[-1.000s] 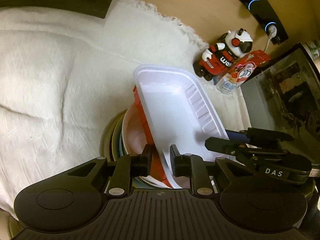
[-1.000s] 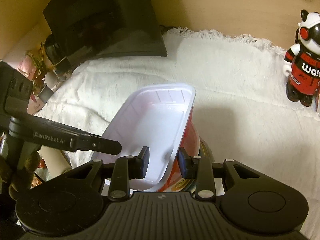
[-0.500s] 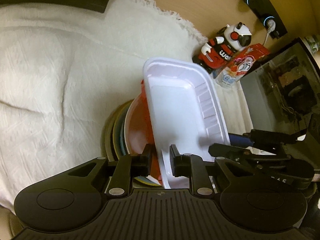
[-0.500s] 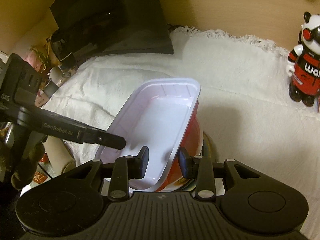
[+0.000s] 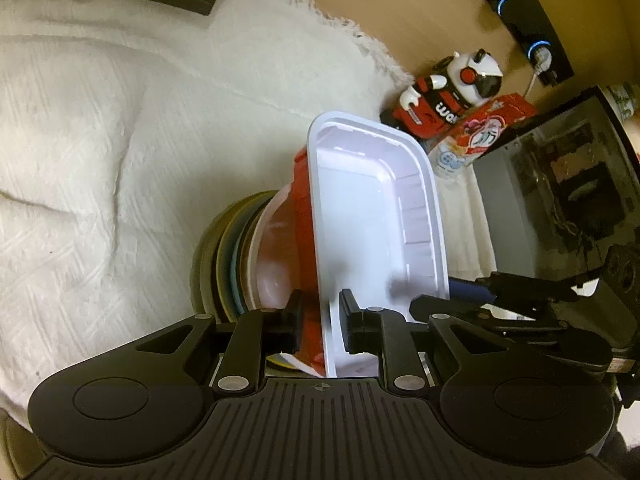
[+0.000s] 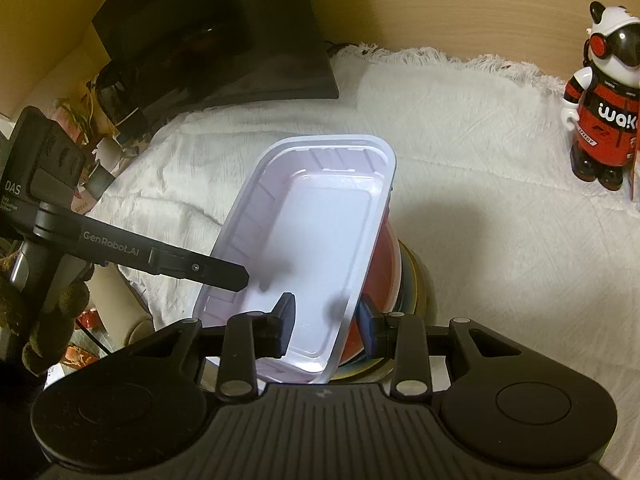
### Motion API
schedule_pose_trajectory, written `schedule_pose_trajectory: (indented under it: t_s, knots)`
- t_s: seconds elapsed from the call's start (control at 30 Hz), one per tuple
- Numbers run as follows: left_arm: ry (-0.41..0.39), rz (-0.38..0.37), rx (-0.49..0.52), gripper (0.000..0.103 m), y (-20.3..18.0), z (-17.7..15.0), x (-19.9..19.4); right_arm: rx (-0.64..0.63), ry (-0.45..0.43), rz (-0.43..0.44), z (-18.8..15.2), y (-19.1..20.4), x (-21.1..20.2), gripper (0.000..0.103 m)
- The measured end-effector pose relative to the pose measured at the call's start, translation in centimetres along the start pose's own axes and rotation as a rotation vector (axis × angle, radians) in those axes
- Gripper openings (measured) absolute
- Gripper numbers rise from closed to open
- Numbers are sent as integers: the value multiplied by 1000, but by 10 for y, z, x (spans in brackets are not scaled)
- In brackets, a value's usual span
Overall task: Organize plates and bowls
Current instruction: 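Lower the tray onto the top bowl and hold it level with the right gripper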
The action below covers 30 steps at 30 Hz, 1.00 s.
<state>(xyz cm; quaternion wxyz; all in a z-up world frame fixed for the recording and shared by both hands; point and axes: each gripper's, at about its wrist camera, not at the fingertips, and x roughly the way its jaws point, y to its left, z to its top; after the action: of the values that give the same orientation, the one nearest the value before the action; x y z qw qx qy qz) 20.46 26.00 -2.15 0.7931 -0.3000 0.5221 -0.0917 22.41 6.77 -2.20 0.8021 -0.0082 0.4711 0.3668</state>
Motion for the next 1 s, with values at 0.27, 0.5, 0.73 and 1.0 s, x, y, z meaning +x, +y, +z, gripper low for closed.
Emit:
schedule_pose_trajectory:
  t_s: [0.27, 0.5, 0.73, 1.0]
  knots:
    - [-46, 15, -44, 20, 1, 6, -12, -5, -1, 6, 6, 0, -5, 38]
    - [-53, 1, -67, 20, 3, 13, -14, 3, -9, -2, 15, 2, -3, 38]
    - [-46, -17, -92, 19, 2, 23, -9, 45, -2, -7, 24, -5, 9, 38]
    - [-24, 0, -77, 19, -1, 22, -12, 35, 3, -17, 25, 0, 9, 37]
